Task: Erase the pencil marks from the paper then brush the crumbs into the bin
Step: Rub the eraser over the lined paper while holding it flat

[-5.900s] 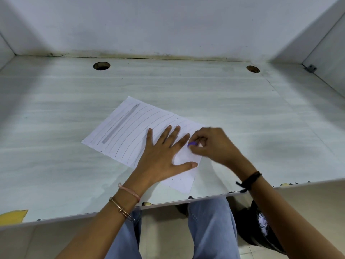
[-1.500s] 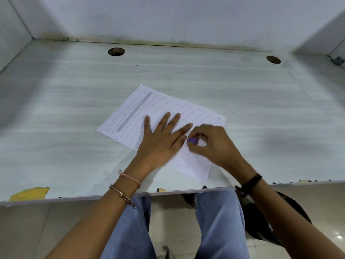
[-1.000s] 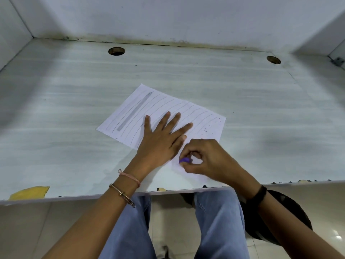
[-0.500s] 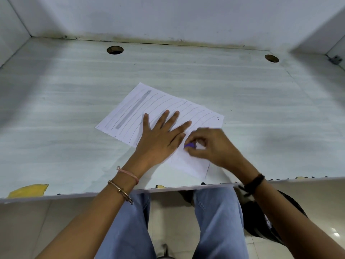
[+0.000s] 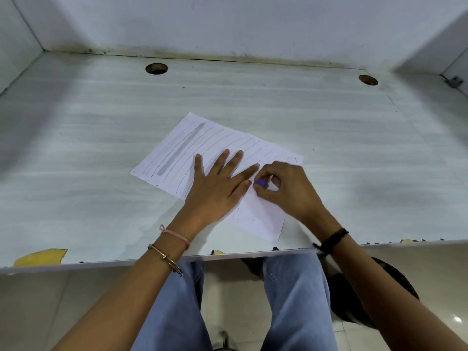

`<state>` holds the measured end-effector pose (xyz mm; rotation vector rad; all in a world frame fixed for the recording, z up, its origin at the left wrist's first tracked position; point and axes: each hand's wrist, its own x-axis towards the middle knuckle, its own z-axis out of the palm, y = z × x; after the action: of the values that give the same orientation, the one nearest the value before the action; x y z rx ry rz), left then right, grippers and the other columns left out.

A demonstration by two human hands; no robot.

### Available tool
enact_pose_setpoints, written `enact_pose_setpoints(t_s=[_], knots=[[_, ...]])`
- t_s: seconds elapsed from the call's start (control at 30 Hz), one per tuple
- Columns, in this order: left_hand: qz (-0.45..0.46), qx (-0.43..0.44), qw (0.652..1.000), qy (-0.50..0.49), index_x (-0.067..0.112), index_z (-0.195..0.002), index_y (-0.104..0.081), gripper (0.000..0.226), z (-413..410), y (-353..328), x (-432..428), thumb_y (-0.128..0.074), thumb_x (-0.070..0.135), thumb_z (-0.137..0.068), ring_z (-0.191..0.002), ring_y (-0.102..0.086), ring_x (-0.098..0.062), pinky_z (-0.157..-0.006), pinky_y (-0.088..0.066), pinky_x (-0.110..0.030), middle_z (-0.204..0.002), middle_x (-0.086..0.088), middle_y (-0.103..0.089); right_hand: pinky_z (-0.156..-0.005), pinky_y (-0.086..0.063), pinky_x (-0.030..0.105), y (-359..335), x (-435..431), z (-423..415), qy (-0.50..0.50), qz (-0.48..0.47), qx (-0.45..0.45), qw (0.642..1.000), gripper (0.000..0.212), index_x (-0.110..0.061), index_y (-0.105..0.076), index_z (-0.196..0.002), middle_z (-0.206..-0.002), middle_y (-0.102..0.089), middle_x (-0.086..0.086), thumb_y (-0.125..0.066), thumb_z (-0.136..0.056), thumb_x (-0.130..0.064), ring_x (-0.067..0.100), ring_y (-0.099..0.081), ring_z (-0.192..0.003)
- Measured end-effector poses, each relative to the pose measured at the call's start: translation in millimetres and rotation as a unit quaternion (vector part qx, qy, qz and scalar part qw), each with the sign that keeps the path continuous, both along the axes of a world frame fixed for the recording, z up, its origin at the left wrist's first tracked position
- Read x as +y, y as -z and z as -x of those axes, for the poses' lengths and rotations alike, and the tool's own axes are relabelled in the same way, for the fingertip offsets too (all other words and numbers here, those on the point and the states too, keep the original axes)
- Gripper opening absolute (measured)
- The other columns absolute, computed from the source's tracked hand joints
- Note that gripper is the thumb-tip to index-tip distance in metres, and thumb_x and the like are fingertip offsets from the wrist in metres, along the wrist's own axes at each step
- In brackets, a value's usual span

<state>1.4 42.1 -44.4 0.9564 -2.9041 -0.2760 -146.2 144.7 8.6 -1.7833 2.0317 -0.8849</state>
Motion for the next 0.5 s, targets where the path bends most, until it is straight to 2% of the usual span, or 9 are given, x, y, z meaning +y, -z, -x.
enact_pose_setpoints(t_s=[0.07, 0.17, 0.27, 0.37, 0.43, 0.5], knots=[[0.005, -0.005, 1.0, 0.007, 0.051, -0.149, 0.005, 0.05, -0.5, 0.2, -0.2, -0.006, 0.051, -0.1, -0.148, 0.017, -0.016, -0.112, 0.01, -0.065, -0.162, 0.01, 0.012, -0.061, -0.034, 0.009, 1.4, 13.1, -15.7, -0.066, -0.037, 0.003, 0.997, 0.007, -0.014, -0.071, -0.078, -0.068, -0.058, -0.013, -0.075, -0.074, -0.011, -0.001, -0.05, -0.064], [0.013, -0.008, 1.0, 0.011, 0.051, -0.149, 0.006, 0.05, 0.0, 1.9, 0.7, -0.006, 0.05, -0.101, -0.148, 0.017, -0.016, -0.112, 0.01, -0.065, -0.162, 0.01, 0.013, -0.061, -0.035, 0.008, -4.8, 24.1, -17.9, -0.129, -0.1, -0.045, 0.986, 0.007, -0.012, -0.072, -0.079, -0.072, -0.065, -0.006, -0.076, -0.074, -0.009, 0.002, -0.052, -0.063], [0.0, 0.001, 1.0, 0.005, 0.053, -0.148, 0.005, 0.05, -0.1, 2.0, 1.1, -0.004, 0.052, -0.1, -0.148, 0.017, -0.014, -0.112, 0.012, -0.064, -0.162, 0.012, 0.012, -0.063, -0.035, 0.006, -3.7, 6.3, 10.6, -0.037, -0.043, -0.008, 0.998, 0.008, -0.011, -0.071, -0.078, -0.071, -0.064, -0.006, -0.075, -0.074, -0.007, -0.004, -0.054, -0.066], [0.001, 0.005, 1.0, -0.001, 0.053, -0.148, 0.004, 0.049, 0.4, 1.5, 1.0, -0.005, 0.051, -0.1, -0.148, 0.017, -0.014, -0.112, 0.012, -0.064, -0.162, 0.012, 0.012, -0.065, -0.035, 0.013, 1.5, 0.5, 9.6, 0.02, 0.002, 0.008, 1.0, 0.007, -0.014, -0.069, -0.077, -0.07, -0.062, -0.009, -0.074, -0.074, -0.01, 0.0, -0.053, -0.066], [-0.001, -0.005, 1.0, 0.0, 0.052, -0.149, 0.004, 0.05, 0.6, 0.5, 0.5, -0.004, 0.052, -0.1, -0.148, 0.018, -0.014, -0.112, 0.012, -0.064, -0.162, 0.011, 0.013, -0.064, -0.035, 0.01, 1.6, 12.4, -9.7, -0.045, -0.03, 0.008, 0.998, 0.006, -0.014, -0.07, -0.077, -0.069, -0.06, -0.011, -0.074, -0.074, -0.011, -0.001, -0.052, -0.065], [0.012, -0.015, 1.0, 0.008, 0.051, -0.149, 0.006, 0.051, 0.7, 1.4, 0.3, -0.004, 0.052, -0.099, -0.148, 0.018, -0.016, -0.112, 0.011, -0.065, -0.162, 0.01, 0.013, -0.063, -0.036, 0.007, -2.4, 24.0, -19.2, -0.112, -0.088, -0.032, 0.989, 0.005, -0.011, -0.071, -0.078, -0.071, -0.063, -0.007, -0.075, -0.074, -0.008, 0.0, -0.053, -0.066]])
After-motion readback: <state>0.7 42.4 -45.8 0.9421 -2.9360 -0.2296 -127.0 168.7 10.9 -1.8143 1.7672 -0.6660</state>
